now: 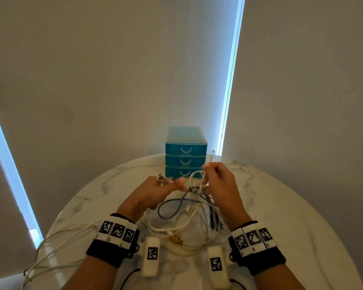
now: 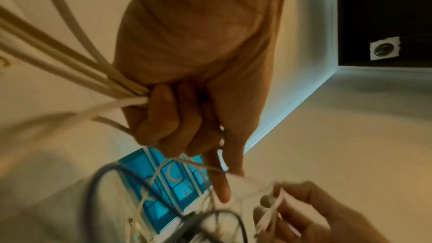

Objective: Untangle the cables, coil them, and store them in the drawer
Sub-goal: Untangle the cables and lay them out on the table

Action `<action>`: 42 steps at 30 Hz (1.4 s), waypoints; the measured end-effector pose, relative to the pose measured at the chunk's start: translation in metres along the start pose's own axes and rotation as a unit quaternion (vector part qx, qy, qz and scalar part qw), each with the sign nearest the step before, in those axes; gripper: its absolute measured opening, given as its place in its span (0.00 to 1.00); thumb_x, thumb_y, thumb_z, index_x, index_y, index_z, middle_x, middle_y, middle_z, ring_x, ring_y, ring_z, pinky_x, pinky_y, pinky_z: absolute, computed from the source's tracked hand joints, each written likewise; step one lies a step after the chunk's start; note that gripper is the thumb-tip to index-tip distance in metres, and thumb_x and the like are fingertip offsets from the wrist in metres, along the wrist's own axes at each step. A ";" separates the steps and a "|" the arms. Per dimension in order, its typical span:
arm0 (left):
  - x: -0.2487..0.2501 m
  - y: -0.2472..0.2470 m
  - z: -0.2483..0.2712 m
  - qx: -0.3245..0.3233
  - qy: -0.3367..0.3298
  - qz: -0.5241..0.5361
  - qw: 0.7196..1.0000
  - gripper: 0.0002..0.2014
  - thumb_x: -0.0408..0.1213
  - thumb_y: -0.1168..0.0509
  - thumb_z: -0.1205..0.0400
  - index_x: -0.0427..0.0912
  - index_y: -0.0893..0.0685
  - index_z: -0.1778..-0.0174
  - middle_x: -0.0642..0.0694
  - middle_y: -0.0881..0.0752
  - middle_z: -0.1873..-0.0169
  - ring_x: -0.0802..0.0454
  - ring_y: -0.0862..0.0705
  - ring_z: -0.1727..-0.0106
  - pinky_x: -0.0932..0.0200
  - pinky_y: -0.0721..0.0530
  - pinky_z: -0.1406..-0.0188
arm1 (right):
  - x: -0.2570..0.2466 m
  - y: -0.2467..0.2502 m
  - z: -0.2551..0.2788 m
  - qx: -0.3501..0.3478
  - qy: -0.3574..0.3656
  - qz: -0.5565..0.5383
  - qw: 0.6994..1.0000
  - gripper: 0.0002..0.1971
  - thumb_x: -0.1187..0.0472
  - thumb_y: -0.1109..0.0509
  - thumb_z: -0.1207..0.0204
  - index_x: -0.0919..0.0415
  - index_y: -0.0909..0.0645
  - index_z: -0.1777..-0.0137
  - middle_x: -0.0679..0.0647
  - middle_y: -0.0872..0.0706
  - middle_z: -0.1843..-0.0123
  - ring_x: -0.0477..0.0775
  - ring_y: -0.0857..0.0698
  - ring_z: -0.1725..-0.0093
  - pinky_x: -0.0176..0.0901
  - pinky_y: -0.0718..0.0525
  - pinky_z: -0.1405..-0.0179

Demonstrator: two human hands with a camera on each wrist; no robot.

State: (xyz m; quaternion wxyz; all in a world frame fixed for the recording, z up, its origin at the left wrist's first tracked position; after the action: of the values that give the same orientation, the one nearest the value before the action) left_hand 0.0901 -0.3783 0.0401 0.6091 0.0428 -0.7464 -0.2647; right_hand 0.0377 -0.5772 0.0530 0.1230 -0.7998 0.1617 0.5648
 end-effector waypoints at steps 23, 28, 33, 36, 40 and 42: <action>-0.017 0.000 -0.006 0.008 0.050 -0.024 0.998 0.22 0.58 0.27 0.14 0.39 0.08 0.48 0.63 0.22 0.84 0.68 0.23 0.80 0.72 0.29 0.80 | -0.045 0.036 -0.008 -0.142 -0.007 -0.464 0.875 0.14 0.60 0.46 0.09 0.54 0.21 0.52 0.47 0.34 0.67 0.46 0.45 0.72 0.40 0.44 0.75; -0.012 -0.007 -0.002 -0.037 0.059 -0.056 0.996 0.16 0.57 0.27 0.14 0.47 0.06 0.49 0.58 0.11 0.65 0.64 0.16 0.62 0.66 0.22 0.65 | -0.054 0.046 -0.006 -0.179 0.012 -0.502 0.846 0.17 0.57 0.49 0.04 0.54 0.17 0.45 0.46 0.32 0.63 0.45 0.42 0.69 0.37 0.41 0.73; -0.007 -0.002 -0.003 0.008 0.008 -0.001 1.000 0.11 0.53 0.23 0.17 0.50 0.03 0.55 0.60 0.05 0.63 0.69 0.11 0.60 0.65 0.19 0.58 | -0.025 0.052 -0.020 -0.049 -0.094 -0.472 0.875 0.09 0.64 0.38 0.06 0.64 0.15 0.37 0.53 0.15 0.50 0.42 0.17 0.64 0.32 0.16 0.69; -0.002 0.015 -0.001 0.105 -0.022 0.100 0.989 0.11 0.52 0.23 0.16 0.49 0.01 0.53 0.61 0.06 0.66 0.66 0.10 0.60 0.63 0.16 0.55 | 0.017 0.068 -0.025 0.113 -0.181 -0.283 0.935 0.13 0.65 0.33 0.09 0.68 0.19 0.29 0.64 0.17 0.26 0.56 0.11 0.35 0.51 0.11 0.31; 0.000 0.024 0.000 0.148 -0.036 0.185 0.971 0.15 0.60 0.22 0.19 0.52 0.01 0.52 0.53 0.28 0.76 0.57 0.31 0.72 0.61 0.34 0.73 | -0.005 0.065 -0.020 0.134 -0.064 0.064 0.987 0.14 0.49 0.27 0.13 0.49 0.15 0.31 0.51 0.17 0.25 0.54 0.17 0.29 0.58 0.18 0.23; 0.003 0.024 0.001 0.134 -0.047 0.212 0.967 0.18 0.63 0.23 0.21 0.54 0.02 0.49 0.46 0.31 0.71 0.53 0.35 0.70 0.58 0.36 0.73 | -0.027 0.036 -0.009 0.025 0.030 0.102 0.994 0.07 0.51 0.25 0.14 0.49 0.11 0.40 0.47 0.07 0.40 0.49 0.09 0.39 0.50 0.11 0.35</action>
State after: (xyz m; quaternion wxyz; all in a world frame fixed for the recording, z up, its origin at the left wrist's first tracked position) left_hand 0.0948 -0.3589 0.0537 0.6040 -0.0478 -0.7950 -0.0287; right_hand 0.0225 -0.6107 0.0807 0.0798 -0.7922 0.2600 0.5463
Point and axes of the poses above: each hand's wrist, its own z-axis away from the middle knuckle, its own y-axis out of the back of the hand, x = y × z, the point moved 6 cm from there along -z, towards the middle knuckle
